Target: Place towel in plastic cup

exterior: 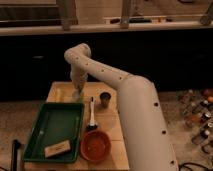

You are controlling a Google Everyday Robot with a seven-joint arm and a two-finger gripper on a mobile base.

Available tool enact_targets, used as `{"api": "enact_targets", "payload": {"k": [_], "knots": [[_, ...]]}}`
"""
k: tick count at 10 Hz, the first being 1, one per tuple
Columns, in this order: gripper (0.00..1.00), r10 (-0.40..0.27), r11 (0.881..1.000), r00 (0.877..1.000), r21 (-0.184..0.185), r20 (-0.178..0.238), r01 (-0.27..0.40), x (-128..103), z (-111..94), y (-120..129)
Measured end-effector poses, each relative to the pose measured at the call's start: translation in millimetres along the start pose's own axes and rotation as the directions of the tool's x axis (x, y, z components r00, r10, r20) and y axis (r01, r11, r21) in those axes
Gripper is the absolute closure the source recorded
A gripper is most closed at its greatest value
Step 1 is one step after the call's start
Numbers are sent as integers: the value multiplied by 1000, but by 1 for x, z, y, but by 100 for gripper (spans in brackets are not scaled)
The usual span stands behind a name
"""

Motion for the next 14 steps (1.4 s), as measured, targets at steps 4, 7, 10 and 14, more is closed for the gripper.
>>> {"api": "enact_targets", "payload": {"k": [4,7,10,14], "knots": [[98,-12,1000,1000,-6,7,12,1,5,-8],[70,-15,1000,1000,-10,14,15,-1,8,-14],[41,-11,1000,1000,-17,23,11,-1,11,-11],[20,-12,1000,999,-22,30,13,-1,14,-11]]}}
